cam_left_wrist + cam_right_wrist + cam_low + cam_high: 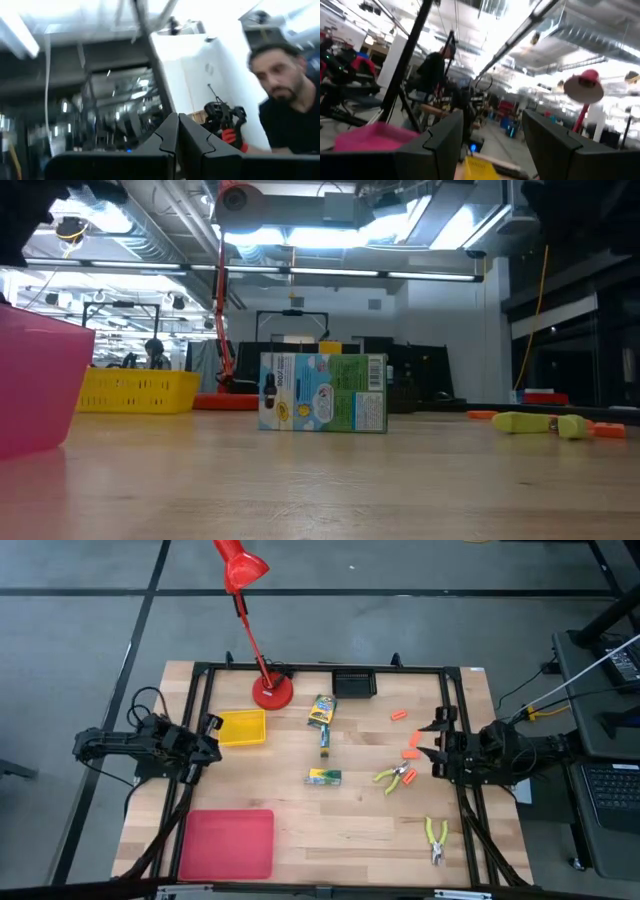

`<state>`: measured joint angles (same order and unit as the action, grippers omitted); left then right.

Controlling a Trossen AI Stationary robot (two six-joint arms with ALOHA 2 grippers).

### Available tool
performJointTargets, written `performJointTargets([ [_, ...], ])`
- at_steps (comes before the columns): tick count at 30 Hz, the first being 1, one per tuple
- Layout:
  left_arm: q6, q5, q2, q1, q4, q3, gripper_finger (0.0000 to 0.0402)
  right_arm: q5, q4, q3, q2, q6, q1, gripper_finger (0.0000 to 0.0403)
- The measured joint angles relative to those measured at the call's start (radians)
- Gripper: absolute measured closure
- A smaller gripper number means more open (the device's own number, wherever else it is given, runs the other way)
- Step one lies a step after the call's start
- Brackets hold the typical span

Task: Pick & Place School Supplies
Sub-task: Put the bottom crayon box into the pink bin

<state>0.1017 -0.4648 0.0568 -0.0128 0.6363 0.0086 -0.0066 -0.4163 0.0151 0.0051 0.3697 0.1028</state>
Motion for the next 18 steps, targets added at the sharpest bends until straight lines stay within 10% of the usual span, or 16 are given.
performJointTargets([
  [14,0.275,-0.248,0.085,0.0,0.092,0.0,0.0395,-0.03,-0.139,0.121,0.023,-0.043,-0.001,0.0195],
  [18,0.373,-0.004,0.088,0.0,0.086,0.0,0.0399,-0.087,-0.142,0.158,0.044,-0.045,-0.001,0.0195],
])
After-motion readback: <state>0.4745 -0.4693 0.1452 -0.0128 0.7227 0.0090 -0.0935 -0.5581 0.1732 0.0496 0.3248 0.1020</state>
